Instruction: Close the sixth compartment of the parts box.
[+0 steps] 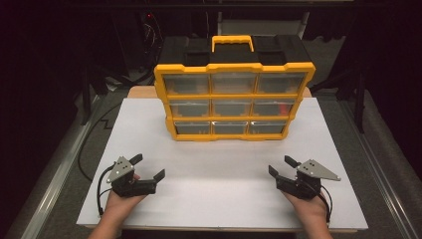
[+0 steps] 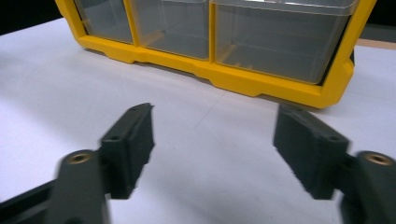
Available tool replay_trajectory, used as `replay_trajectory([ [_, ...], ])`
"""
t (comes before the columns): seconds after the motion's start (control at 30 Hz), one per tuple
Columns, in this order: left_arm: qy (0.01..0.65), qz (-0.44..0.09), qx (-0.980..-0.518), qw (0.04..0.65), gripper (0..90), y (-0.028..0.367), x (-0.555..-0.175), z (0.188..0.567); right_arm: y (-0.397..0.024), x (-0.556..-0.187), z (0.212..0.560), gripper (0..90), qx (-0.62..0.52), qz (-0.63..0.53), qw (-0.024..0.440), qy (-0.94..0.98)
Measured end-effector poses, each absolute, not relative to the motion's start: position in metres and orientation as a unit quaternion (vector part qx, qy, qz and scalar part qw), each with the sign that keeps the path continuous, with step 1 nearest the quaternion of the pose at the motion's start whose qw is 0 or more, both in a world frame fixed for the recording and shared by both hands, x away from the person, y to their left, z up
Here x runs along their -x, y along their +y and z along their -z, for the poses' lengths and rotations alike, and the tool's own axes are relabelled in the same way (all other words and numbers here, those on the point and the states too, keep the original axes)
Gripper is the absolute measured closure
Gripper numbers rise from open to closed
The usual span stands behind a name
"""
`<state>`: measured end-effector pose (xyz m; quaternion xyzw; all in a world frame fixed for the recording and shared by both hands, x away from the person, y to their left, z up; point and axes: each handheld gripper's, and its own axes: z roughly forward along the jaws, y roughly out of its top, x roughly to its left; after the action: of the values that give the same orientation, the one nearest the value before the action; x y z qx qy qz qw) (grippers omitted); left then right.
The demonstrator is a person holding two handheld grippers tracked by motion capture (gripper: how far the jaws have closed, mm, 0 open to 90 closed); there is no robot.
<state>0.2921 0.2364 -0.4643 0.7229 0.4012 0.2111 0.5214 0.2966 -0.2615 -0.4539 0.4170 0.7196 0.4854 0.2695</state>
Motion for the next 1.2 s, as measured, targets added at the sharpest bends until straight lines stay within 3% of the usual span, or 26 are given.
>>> replay_trajectory([
  [0.33,0.402,-0.214,-0.718,0.526,0.2,0.239,-0.291,0.462,-0.258,-0.286,0.445,0.0,-0.407,-0.504,0.282,0.708],
  [1.2,0.414,-0.217,-0.717,0.517,0.2,0.238,-0.291,0.462,-0.270,-0.285,0.446,0.0,-0.423,-0.502,0.309,0.688],
])
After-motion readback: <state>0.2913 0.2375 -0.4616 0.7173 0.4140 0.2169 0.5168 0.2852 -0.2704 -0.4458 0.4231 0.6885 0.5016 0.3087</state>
